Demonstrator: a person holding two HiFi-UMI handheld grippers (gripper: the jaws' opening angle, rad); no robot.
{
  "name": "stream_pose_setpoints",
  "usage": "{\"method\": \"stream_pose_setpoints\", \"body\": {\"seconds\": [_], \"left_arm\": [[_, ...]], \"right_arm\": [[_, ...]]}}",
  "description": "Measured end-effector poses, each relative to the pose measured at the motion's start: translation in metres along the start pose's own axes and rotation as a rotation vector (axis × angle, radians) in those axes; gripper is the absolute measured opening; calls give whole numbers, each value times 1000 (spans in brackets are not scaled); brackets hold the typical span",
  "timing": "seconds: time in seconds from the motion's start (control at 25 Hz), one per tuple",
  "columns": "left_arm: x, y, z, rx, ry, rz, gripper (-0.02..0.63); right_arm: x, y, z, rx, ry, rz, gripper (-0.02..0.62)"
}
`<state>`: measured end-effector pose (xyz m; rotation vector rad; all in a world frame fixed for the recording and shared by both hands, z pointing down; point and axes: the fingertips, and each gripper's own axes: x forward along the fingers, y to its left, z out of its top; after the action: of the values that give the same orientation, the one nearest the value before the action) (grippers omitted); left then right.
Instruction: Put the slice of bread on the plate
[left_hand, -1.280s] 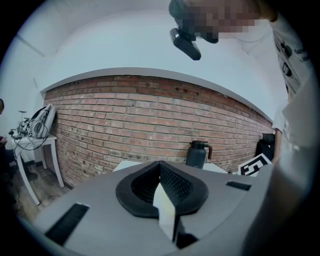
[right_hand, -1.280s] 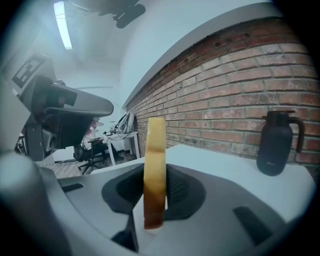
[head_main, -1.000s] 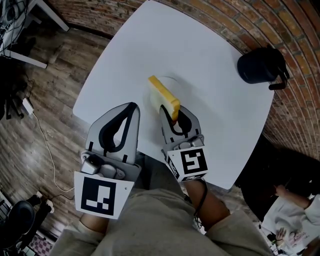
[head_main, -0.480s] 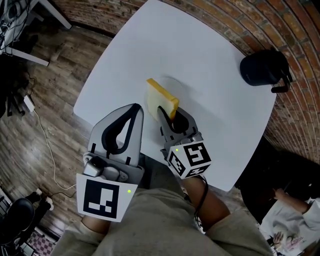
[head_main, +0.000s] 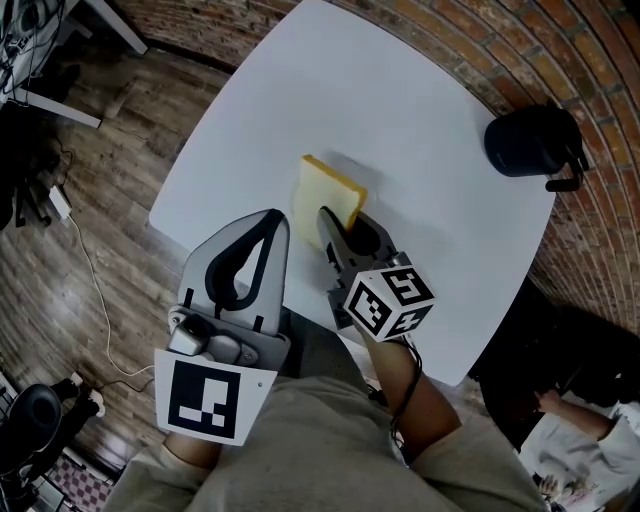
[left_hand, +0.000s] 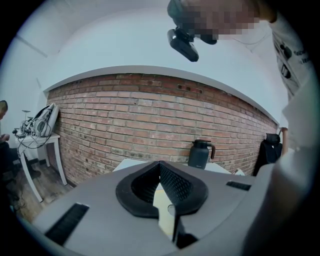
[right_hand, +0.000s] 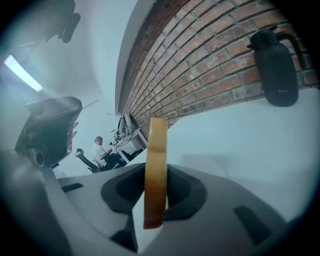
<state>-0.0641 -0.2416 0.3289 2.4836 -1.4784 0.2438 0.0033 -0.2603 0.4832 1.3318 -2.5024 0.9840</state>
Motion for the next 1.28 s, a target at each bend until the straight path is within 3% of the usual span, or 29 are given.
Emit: {"method": "stream_pose_setpoints", "body": {"seconds": [0.16,0.44,0.6,1.04,1.16,1.28], "left_arm": [[-1,2,0,-3,0,0,9],[-1,2,1,-9,-7,-5,11],[-1,2,0,-11,-8,-7,11],[-2,7,3,-20,-18,-14,9],[-3,7,2,-21,-17,-15,9],[-2,5,2,-21,-18,-17,11]], "right_arm": [[1,-6,-1,-47,17,-34,114],[5,-8,1,-256,55,-118,135],[5,-13,3,-325,64,-171,172],[4,-40,2,-328,102,-310,281],[6,-47,-7,-304,145,-323,365],[4,-54,-13,-279,157,-342,370]]}}
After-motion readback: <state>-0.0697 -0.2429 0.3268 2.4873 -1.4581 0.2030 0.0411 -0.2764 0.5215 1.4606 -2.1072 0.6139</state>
